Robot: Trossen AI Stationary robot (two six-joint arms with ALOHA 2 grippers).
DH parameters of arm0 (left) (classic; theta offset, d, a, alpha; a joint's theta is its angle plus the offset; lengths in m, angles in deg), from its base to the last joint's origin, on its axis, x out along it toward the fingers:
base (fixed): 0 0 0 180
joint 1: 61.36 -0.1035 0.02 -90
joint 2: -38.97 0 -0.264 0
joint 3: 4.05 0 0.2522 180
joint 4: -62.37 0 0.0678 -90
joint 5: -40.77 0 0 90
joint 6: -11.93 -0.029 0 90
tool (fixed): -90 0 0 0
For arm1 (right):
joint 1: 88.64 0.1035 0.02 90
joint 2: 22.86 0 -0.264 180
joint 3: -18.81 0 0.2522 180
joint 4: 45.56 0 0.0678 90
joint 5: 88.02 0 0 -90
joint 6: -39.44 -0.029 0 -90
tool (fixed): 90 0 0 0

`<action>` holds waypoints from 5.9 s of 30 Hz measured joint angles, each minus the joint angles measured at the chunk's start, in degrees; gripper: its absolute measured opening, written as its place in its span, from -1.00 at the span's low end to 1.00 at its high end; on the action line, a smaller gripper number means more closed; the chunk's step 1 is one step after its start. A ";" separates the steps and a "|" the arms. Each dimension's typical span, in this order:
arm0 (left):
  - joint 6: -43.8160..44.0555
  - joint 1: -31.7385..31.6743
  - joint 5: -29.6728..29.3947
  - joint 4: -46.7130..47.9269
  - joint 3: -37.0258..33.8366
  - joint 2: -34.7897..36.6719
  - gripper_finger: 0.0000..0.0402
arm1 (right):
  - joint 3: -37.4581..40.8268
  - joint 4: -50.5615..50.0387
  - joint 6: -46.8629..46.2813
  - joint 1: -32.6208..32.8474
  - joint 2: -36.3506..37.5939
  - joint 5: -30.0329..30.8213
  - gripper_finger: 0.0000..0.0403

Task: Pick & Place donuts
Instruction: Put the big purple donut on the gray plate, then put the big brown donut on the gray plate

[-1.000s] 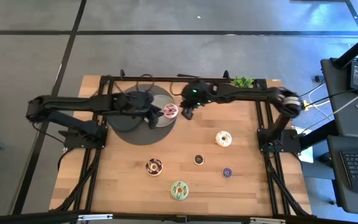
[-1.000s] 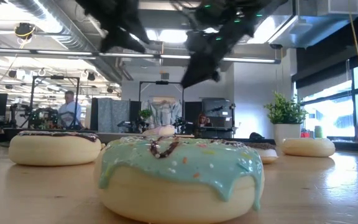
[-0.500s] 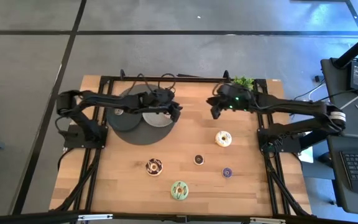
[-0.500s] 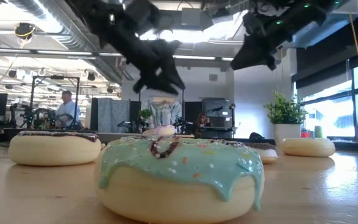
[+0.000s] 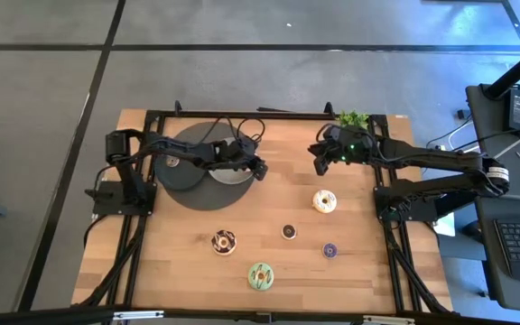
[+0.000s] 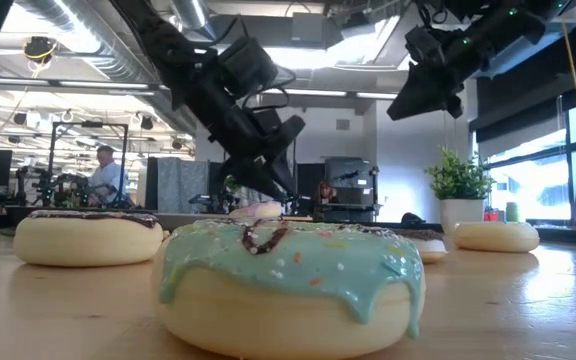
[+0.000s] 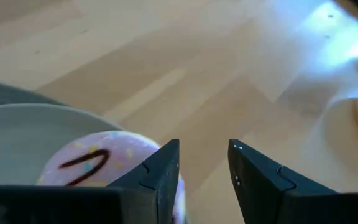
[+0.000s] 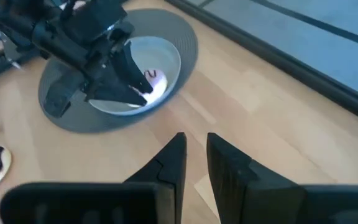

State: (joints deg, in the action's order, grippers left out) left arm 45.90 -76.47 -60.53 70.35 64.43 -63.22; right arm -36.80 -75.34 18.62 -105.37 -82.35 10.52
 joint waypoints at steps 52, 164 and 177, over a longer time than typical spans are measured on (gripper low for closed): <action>-19.79 23.75 13.00 41.41 3.15 21.29 -0.33 | 0.00 -0.09 8.86 -0.02 -0.02 -0.09 -0.67; -15.23 -13.81 -10.90 34.86 1.81 3.35 -0.51 | 0.00 0.34 10.56 0.11 -0.02 -5.68 -0.67; -15.14 -13.77 -11.72 34.88 1.81 7.78 -0.31 | 0.00 0.32 10.57 0.09 0.00 -5.73 -0.67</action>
State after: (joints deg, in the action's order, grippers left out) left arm 30.76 -90.24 -72.25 105.23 66.24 -55.44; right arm -36.80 -75.02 29.19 -105.28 -82.35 4.79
